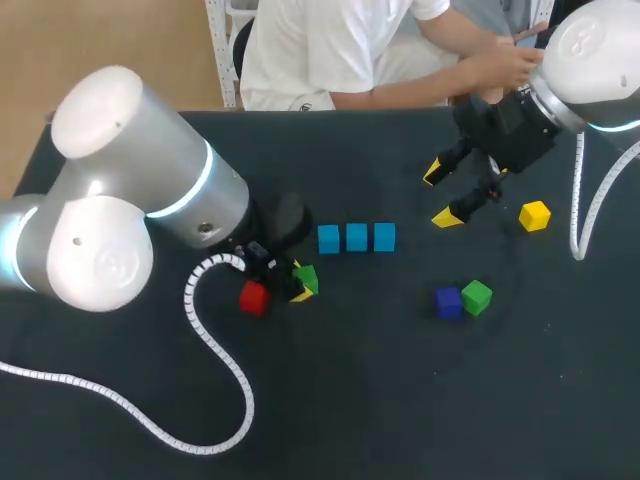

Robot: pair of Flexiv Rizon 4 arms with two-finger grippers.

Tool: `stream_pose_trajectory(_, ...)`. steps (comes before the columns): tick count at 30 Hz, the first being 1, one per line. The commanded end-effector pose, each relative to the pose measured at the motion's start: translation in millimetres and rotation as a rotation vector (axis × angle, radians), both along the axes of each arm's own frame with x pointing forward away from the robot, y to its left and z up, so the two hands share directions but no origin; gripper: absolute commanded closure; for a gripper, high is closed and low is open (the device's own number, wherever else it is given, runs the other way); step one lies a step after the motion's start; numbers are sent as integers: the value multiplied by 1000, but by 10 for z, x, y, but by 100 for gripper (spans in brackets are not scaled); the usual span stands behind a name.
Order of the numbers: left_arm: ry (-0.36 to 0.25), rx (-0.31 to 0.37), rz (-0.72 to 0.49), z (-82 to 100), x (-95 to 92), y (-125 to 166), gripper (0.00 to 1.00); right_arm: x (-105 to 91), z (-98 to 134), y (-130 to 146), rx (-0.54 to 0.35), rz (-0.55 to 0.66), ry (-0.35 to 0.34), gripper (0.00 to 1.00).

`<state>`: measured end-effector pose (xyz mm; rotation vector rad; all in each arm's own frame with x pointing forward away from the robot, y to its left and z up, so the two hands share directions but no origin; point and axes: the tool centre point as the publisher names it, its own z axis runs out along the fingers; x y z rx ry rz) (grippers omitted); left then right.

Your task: Place the blue cubes, place green cubes on the blue cubes, place the yellow cubes on the green cubes, then place the red cubes on the yellow cubes, and place purple cube on the red cubes.

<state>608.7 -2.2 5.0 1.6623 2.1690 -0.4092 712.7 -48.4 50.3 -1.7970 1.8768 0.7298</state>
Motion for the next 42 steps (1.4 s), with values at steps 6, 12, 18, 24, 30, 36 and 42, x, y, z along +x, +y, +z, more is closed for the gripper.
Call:
stream_pose_trajectory(6, -37, -71, -86, 324, 316, 202, 100, -8, 2, -3, 1, -1, -2, 0)
stream_pose_trajectory(12, -69, -49, -135, 467, 476, 164, 100, -8, 2, -3, 1, -1, -2, 0)
stream_pose_trajectory(18, -41, -2, -214, 573, 610, 68, 100, -8, 2, -3, 1, -1, -2, 0)
stream_pose_trajectory(24, 21, -21, -249, 594, 626, -52, 100, -8, 2, -3, 1, -1, -2, 0)
stream_pose_trajectory(30, 66, -36, -244, 584, 546, -219, 100, -8, 2, -3, 1, -1, -2, 0)
stream_pose_trajectory(36, 71, -12, -230, 598, 462, -370, 100, -8, 2, -3, 1, -1, -2, 0)
stream_pose_trajectory(42, 43, -14, -261, 641, 442, -386, 100, -8, 2, -3, 1, -1, -2, 0)
